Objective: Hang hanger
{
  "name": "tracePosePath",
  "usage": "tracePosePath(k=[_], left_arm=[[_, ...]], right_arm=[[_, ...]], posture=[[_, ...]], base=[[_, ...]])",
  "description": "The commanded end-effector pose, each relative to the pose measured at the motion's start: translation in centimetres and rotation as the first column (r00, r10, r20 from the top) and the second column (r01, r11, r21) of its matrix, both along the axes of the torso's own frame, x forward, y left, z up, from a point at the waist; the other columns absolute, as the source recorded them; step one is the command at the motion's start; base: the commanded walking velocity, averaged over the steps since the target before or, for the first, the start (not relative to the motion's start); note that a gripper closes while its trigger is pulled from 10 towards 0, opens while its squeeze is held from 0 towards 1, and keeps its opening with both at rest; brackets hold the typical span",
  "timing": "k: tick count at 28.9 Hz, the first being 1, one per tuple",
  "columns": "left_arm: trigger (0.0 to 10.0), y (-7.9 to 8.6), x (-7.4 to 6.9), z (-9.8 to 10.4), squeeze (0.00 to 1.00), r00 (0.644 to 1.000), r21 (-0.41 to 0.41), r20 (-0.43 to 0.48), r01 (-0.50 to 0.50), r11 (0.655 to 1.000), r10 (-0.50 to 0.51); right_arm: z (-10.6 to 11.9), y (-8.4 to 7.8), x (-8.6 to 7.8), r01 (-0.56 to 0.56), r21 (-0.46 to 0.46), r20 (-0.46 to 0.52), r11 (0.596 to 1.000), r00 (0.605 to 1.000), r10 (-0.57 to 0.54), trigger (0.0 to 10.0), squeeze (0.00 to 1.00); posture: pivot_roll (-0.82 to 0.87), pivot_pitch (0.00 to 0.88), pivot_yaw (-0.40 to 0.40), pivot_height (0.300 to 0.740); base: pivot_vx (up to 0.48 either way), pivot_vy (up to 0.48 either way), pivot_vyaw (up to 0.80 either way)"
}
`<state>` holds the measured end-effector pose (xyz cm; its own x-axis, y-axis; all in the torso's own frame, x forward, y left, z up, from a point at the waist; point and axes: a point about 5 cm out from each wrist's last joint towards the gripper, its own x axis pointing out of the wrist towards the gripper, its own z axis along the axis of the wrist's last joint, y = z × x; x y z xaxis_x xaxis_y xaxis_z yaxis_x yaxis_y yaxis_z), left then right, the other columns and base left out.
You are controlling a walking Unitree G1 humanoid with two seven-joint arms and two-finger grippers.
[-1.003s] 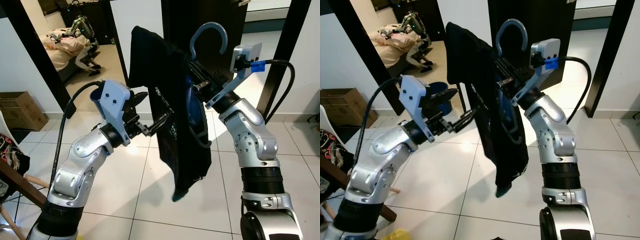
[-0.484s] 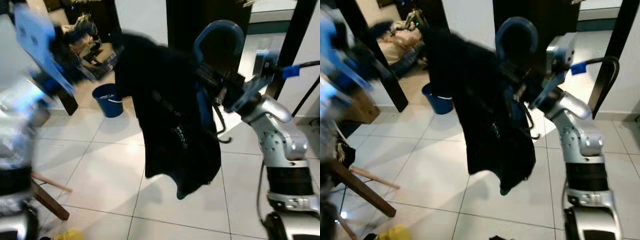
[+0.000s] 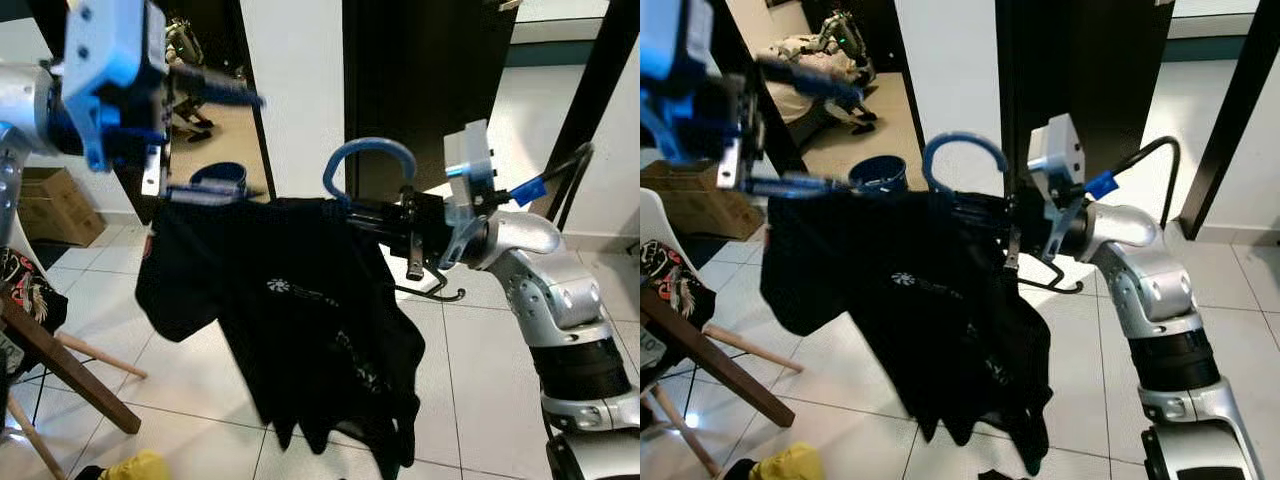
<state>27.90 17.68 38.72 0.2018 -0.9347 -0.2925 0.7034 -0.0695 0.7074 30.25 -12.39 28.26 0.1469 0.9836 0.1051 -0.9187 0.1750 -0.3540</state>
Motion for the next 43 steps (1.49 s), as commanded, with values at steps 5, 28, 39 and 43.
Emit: tracePosePath(k=[5, 28, 39, 43], left_arm=[[10.0, 1.2, 1.1, -2.4, 0.0, 0.994, 0.197, -0.102, -0.022, 0.98, 0.042], [0.0, 2.1, 2.8, -6.8, 0.0, 0.977, 0.272, -0.198, -0.023, 0.962, 0.079], [0.0, 2.2, 3.0, -7.2, 0.0, 0.978, 0.275, -0.195, -0.021, 0.961, 0.077], [0.0, 2.2, 3.1, -7.4, 0.0, 0.979, 0.272, -0.192, -0.019, 0.962, 0.073]], right_arm=[[0.9, 1.4, -0.2, -0.056, -0.012, 0.06, 0.998, 0.997, 0.056, 10.0, 0.0], [1.1, 2.4, -1.3, -0.115, 0.009, 0.072, 0.993, 0.991, 0.114, 10.0, 0.0], [1.3, 2.5, -1.6, -0.121, 0.009, 0.073, 0.993, 0.99, 0.12, 10.0, 0.0], [1.3, 2.5, -1.7, -0.12, 0.007, 0.073, 0.993, 0.99, 0.12, 10.0, 0.0]], posture=[[-0.01, 0.0, 0.075, 0.74], [-0.03, 0.0, 0.101, 0.74], [-0.04, 0.0, 0.1, 0.74], [-0.04, 0.0, 0.1, 0.74]], base=[[0.0, 0.0, 0.0], [0.0, 0.0, 0.0], [0.0, 0.0, 0.0], [0.0, 0.0, 0.0]])
